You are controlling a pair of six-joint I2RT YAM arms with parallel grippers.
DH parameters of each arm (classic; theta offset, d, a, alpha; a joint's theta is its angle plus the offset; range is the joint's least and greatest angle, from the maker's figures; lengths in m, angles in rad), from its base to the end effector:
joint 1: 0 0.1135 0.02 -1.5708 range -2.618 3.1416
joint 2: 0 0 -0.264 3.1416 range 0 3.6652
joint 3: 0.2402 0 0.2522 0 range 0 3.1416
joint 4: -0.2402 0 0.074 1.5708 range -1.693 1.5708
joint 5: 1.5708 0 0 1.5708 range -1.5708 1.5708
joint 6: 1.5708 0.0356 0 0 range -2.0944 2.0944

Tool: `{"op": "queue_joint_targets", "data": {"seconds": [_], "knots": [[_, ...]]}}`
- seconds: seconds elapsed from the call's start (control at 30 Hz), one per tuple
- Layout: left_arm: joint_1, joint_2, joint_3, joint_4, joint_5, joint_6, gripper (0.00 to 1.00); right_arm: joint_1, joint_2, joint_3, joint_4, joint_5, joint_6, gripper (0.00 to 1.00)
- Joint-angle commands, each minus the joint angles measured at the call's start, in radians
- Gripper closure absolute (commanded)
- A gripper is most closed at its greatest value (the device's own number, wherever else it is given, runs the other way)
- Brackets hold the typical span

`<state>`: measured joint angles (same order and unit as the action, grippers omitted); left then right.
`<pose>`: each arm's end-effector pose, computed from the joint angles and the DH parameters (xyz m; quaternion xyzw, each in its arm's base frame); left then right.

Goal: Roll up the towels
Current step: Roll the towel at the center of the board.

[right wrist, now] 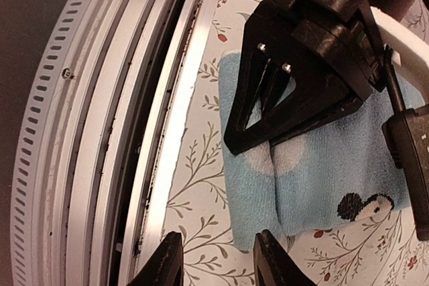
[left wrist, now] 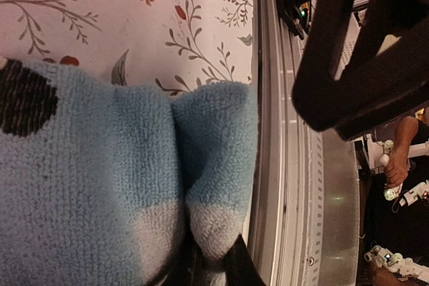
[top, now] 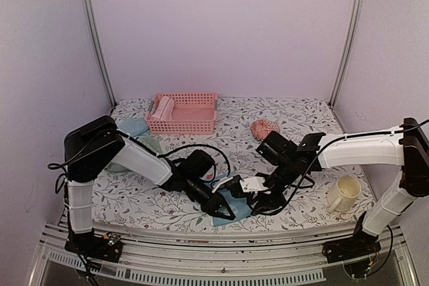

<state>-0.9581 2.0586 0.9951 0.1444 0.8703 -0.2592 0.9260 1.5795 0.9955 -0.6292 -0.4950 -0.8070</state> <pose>0.1928 -0.3216 0.0847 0.4209 0.7610 -0.4936 0.0098 0.1648 0.2472 0.1938 -0.7553 0.5846 0.2509 0.1578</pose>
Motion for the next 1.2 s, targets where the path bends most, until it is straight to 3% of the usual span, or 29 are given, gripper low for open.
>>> {"op": "queue_joint_targets", "data": {"seconds": [0.0, 0.3, 0.47, 0.6, 0.7, 0.9, 1.07, 1.17], "knots": [[0.005, 0.082, -0.036, -0.154, -0.080, -0.014, 0.99, 0.051, 0.045, -0.013, 0.147, 0.129, -0.016, 0.61], [0.008, 0.094, -0.021, -0.173, -0.081, -0.011, 0.99, 0.098, 0.131, -0.028, 0.226, 0.166, -0.038, 0.62], [0.013, 0.061, -0.026, -0.188, -0.104, -0.001, 0.98, 0.100, 0.177, -0.044, 0.225, 0.129, -0.041, 0.75], [0.017, -0.029, -0.066, -0.182, -0.165, 0.006, 0.88, 0.099, 0.219, -0.033, 0.181, 0.078, -0.039, 0.90], [0.017, -0.169, -0.146, -0.146, -0.280, -0.004, 0.75, 0.077, 0.248, 0.007, 0.105, -0.028, -0.021, 0.96], [0.007, -0.507, -0.385, -0.028, -0.563, -0.056, 0.64, -0.029, 0.454, 0.200, -0.145, -0.276, 0.012, 0.97], [-0.146, -0.758, -0.525, -0.021, -0.922, -0.012, 0.60, -0.122, 0.709, 0.489, -0.440, -0.439, 0.011, 0.96], [-0.253, -0.808, -0.529, -0.037, -1.039, 0.069, 0.60, -0.153, 0.856, 0.590, -0.564, -0.478, -0.013, 0.96]]}}
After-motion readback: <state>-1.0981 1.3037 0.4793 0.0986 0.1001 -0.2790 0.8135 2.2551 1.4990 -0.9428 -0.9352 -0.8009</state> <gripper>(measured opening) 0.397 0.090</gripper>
